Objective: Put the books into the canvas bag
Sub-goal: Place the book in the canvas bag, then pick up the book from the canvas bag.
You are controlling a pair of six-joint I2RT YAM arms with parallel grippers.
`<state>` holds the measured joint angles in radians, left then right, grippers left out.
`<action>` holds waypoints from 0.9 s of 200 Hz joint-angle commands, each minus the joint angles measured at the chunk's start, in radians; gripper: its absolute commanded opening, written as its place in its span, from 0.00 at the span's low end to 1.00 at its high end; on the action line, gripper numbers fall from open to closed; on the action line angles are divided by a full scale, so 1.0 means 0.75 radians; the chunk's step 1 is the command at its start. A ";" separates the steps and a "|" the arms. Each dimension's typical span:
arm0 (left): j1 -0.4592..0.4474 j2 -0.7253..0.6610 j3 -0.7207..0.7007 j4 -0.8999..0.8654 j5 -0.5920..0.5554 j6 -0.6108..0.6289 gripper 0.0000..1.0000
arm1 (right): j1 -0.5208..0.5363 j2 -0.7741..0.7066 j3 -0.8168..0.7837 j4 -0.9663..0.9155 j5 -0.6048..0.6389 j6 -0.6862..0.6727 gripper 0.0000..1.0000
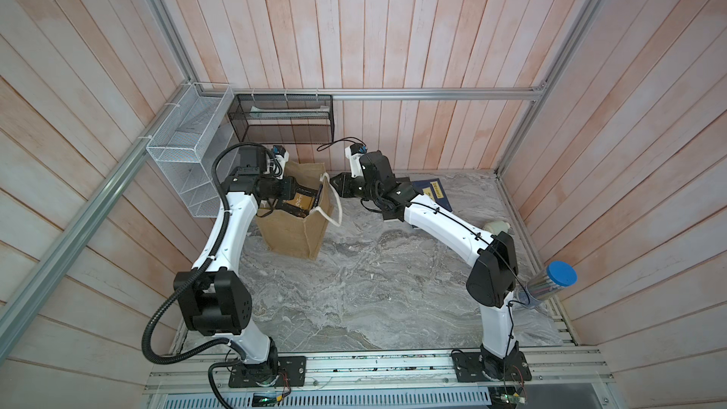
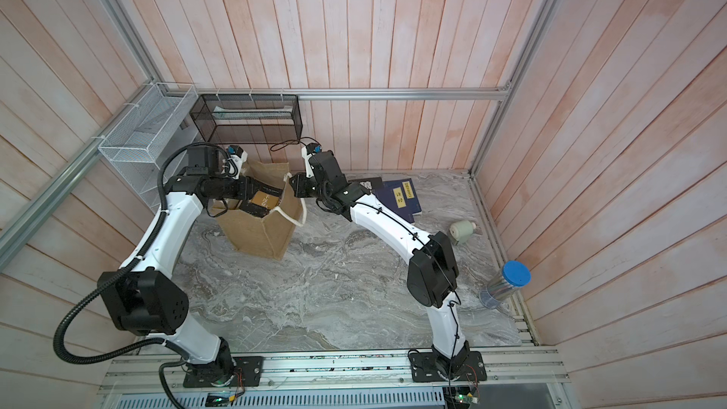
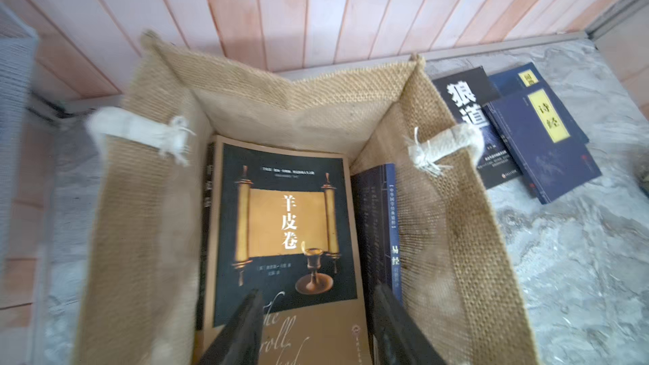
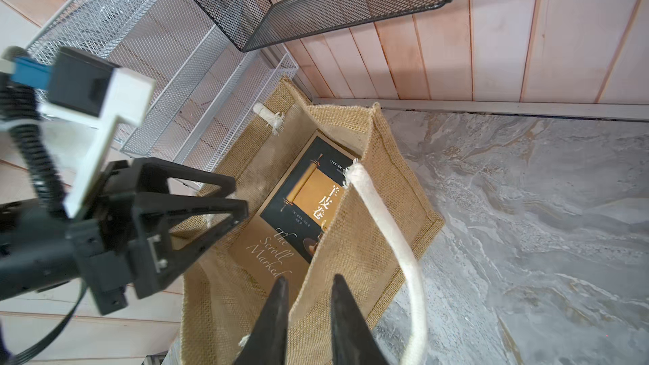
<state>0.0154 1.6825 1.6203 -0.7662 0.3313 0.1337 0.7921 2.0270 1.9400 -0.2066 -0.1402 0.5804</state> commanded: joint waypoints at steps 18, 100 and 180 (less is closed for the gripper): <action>-0.077 0.045 -0.095 0.046 0.146 0.015 0.62 | -0.001 0.032 0.053 -0.037 -0.045 0.020 0.32; -0.196 0.219 -0.175 0.138 -0.137 -0.082 0.56 | 0.009 0.208 0.179 -0.072 -0.131 0.085 0.40; -0.130 -0.073 -0.098 0.162 -0.027 -0.055 0.00 | 0.016 0.214 0.129 -0.103 -0.138 0.069 0.15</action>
<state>-0.1207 1.7302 1.4841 -0.6655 0.2455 0.0689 0.7967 2.2066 2.0689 -0.2737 -0.2321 0.6319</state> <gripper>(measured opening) 0.114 0.232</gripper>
